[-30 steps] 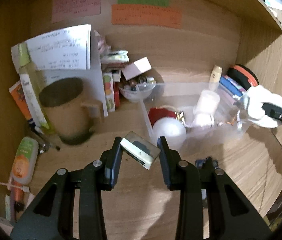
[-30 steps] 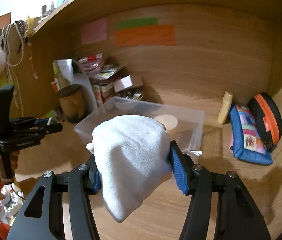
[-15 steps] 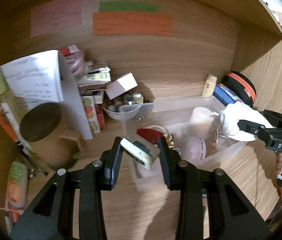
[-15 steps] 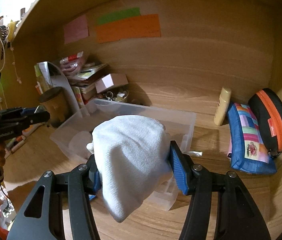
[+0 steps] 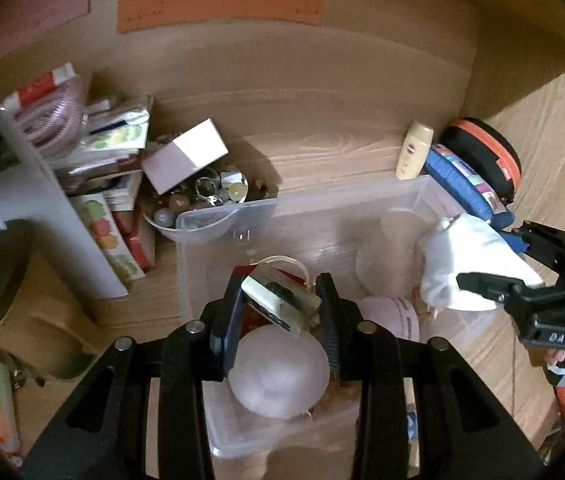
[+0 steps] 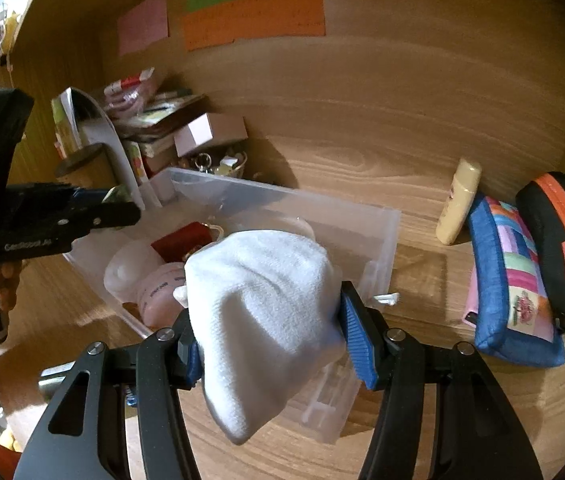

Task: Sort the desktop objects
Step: 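Lower the grey block into the box and open the left gripper while the right releases the cloth bag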

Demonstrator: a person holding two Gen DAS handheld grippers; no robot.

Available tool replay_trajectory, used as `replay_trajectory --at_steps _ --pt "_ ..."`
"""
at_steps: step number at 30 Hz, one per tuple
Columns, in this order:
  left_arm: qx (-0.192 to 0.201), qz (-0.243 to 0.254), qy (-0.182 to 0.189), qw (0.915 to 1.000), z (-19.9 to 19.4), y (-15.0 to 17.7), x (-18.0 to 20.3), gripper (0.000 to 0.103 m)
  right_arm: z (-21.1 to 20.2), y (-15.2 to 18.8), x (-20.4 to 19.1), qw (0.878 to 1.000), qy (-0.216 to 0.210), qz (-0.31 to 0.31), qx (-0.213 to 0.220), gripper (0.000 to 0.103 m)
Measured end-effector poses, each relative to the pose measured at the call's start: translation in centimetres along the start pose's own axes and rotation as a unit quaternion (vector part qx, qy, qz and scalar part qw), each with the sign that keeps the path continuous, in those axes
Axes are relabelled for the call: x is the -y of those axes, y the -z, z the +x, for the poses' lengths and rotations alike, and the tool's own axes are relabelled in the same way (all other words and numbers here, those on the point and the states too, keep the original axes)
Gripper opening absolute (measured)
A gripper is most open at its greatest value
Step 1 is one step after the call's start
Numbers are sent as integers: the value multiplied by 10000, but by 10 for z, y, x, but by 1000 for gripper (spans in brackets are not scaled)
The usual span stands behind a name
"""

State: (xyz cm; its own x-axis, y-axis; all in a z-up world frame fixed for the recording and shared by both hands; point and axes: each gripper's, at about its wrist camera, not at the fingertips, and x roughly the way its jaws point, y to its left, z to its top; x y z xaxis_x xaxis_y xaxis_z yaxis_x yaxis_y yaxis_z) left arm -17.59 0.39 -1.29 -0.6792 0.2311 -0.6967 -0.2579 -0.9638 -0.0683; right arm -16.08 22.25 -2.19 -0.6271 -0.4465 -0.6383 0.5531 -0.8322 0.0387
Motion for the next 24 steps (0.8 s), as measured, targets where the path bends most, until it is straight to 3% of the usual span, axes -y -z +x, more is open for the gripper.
replay_trajectory --at_steps 10,24 --pt "-300 228 85 9993 40 -9 11 35 6 4 -6 9995 136 -276 18 54" --pt "-706 444 11 9965 63 -3 22 35 6 5 -9 9992 121 -373 -6 58"
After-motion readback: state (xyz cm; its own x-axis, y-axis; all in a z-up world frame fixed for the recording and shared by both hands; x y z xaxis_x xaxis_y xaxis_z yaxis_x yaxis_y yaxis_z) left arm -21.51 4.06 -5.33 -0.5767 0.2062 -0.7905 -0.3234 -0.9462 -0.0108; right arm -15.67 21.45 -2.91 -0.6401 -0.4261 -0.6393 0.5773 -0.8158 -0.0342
